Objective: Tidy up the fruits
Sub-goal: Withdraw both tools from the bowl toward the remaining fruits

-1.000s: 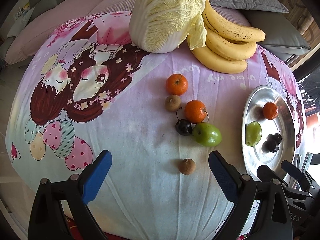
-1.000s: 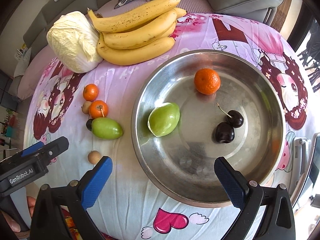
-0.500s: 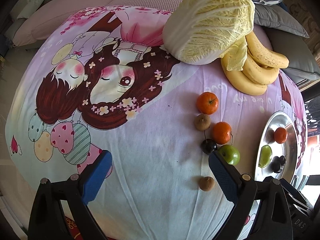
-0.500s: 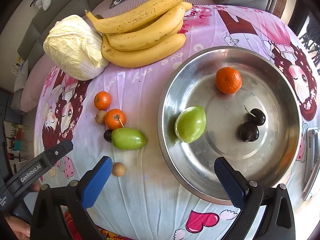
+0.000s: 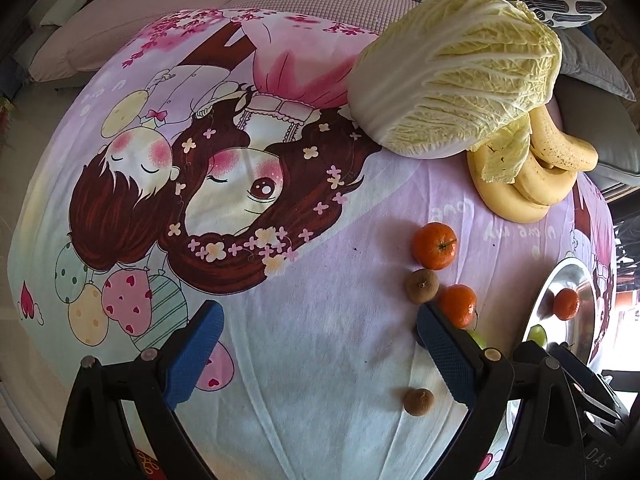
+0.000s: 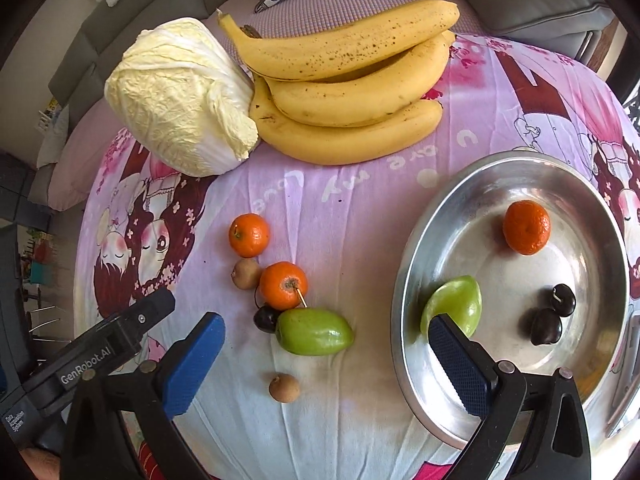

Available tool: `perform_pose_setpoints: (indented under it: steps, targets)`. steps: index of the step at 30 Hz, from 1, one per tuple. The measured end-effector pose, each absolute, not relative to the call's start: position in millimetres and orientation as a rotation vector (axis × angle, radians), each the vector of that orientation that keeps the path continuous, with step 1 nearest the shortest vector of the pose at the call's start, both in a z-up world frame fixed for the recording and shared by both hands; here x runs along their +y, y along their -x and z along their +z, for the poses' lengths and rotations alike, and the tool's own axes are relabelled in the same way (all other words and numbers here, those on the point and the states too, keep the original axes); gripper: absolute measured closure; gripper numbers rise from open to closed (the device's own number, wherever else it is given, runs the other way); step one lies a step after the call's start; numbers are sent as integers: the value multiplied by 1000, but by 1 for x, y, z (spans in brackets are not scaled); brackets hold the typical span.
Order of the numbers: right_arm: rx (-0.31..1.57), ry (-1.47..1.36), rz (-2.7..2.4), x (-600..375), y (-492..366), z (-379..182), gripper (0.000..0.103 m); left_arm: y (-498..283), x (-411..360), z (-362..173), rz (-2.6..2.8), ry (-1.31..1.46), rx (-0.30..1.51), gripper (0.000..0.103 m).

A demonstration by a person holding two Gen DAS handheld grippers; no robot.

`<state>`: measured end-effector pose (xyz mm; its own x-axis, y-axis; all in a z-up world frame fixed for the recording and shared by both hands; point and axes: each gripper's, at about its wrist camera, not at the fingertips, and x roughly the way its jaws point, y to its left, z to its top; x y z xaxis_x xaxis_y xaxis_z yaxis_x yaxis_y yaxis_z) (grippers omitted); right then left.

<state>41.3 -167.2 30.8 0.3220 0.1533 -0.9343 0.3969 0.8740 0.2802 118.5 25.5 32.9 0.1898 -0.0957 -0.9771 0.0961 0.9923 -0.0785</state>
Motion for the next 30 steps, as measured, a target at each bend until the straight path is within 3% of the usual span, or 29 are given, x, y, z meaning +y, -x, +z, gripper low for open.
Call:
perform_pose_setpoints:
  steps: [30]
  targets:
    - [1249,-451,-67,-144,-91,-1,0,-158,49,-12,-95,65,1449,6]
